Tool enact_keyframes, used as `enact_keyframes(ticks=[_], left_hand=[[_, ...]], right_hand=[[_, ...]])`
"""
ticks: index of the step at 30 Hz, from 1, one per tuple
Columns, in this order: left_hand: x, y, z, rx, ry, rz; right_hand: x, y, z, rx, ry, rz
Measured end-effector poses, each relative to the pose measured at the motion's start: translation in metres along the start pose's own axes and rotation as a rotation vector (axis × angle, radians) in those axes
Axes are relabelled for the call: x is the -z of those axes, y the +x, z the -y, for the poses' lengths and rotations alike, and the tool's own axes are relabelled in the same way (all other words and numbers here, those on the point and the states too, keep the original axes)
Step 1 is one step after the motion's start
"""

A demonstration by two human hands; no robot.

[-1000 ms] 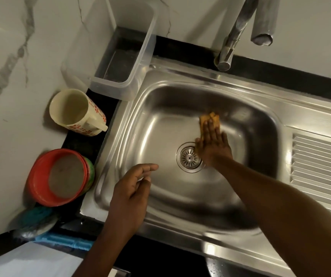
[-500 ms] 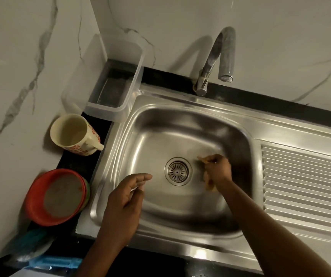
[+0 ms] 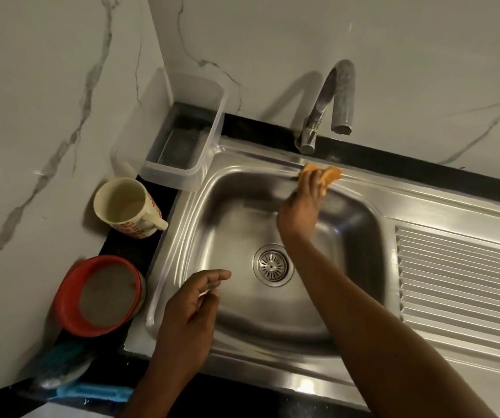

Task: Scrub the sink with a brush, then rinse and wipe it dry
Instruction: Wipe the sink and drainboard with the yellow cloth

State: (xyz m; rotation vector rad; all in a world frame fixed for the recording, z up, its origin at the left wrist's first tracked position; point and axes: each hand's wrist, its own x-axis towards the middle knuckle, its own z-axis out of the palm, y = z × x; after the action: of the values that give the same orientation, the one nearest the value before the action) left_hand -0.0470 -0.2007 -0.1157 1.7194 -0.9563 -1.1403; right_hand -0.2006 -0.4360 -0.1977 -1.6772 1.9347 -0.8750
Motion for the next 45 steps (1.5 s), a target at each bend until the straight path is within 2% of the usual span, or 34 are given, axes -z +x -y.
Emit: enact_keyframes(ticks=[3,5,7,9,13,16,18,24,28,33,37,39,42,45], left_hand=[[0.004,-0.007,-0.003,0.009,-0.014,-0.024],[0.006,-0.011,-0.004,0.010,-0.027,-0.037],[0.009,-0.015,-0.007,0.002,-0.042,-0.047],[0.011,-0.015,-0.009,-0.005,-0.052,-0.065],[0.016,-0.018,-0.024,-0.035,-0.078,-0.088],[0.017,-0.020,-0.036,-0.064,-0.090,-0.098],[0.016,-0.021,-0.043,-0.062,-0.068,-0.100],[-0.008,-0.032,-0.068,0.028,-0.002,-0.083],[-0.026,-0.044,-0.081,-0.022,0.092,-0.056],[-0.030,-0.061,-0.081,-0.088,0.167,-0.215],[-0.018,-0.070,-0.090,-0.105,0.251,-0.263],[-0.010,-0.071,-0.096,-0.080,0.213,-0.242],[-0.005,-0.069,-0.106,0.050,0.046,-0.154],[0.004,-0.054,-0.106,0.088,-0.027,-0.191]], right_hand=[[-0.032,-0.007,0.024,0.075,0.019,0.114],[-0.042,-0.016,0.032,0.181,0.033,0.258],[-0.035,-0.024,0.044,0.180,0.189,0.434],[-0.019,-0.034,0.060,0.021,0.452,0.544],[0.033,-0.051,0.077,-0.372,0.952,0.521],[0.076,-0.066,0.073,-0.598,1.132,0.591],[0.103,-0.079,0.068,-0.662,1.213,0.635],[0.162,-0.119,0.061,-0.672,1.299,0.840],[0.182,-0.132,0.069,-0.678,1.393,0.918],[0.190,-0.131,0.080,-0.608,1.442,0.927],[0.189,-0.125,0.086,-0.567,1.444,0.983],[0.187,-0.124,0.093,-0.559,1.464,1.003],[0.177,-0.123,0.104,-0.559,1.498,0.996],[0.161,-0.117,0.122,-0.524,1.464,0.992]])
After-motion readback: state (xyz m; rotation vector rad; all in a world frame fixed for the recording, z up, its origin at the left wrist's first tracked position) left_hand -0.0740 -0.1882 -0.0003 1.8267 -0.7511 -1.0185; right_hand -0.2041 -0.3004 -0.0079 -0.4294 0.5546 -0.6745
